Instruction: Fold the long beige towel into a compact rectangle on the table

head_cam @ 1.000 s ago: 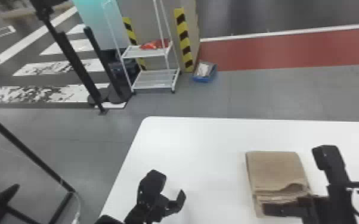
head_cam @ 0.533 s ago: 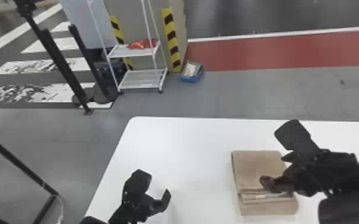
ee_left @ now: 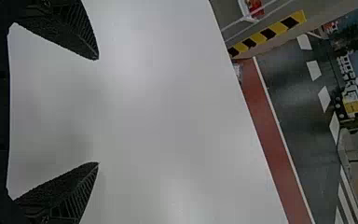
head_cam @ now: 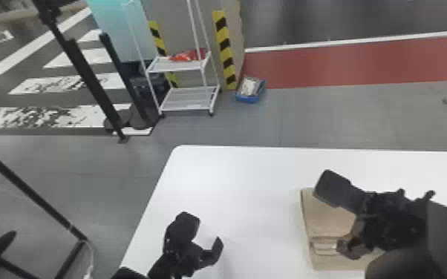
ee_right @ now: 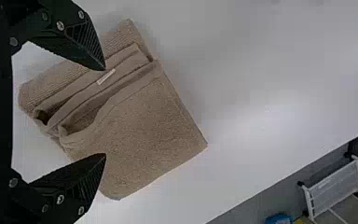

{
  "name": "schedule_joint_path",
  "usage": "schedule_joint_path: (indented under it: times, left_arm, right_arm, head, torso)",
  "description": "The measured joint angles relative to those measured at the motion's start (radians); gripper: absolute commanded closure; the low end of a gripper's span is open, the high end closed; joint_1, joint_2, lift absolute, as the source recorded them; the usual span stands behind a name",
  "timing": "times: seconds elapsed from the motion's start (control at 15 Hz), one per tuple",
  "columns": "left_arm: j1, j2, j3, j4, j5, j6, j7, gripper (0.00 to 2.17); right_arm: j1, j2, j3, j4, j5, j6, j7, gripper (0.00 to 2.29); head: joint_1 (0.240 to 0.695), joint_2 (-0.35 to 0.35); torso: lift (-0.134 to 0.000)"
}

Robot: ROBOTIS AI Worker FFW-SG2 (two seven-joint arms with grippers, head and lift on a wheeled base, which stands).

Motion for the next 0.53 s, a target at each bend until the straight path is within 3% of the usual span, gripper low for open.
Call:
schedule_joint_path:
  times: [0.27,0.53]
  left_arm:
    - [0.008,-0.001,0.0,-0.001,-0.001,-0.007,0.001,0.06]
    - [0.014,0.002,0.003,-0.001,0.001,-0.012,0.003,0.06]
  right_arm:
    - [-0.048,0.017,0.028,0.129,0.069,0.0,0.041,0.27]
    - [-0.108,0.035,0.031,0.228,0.07,-0.008,0.091,0.27]
  head:
    - [0.695,0.27]
    - [0.695,0.274]
  torso:
    - [0.0]
    - [0.0]
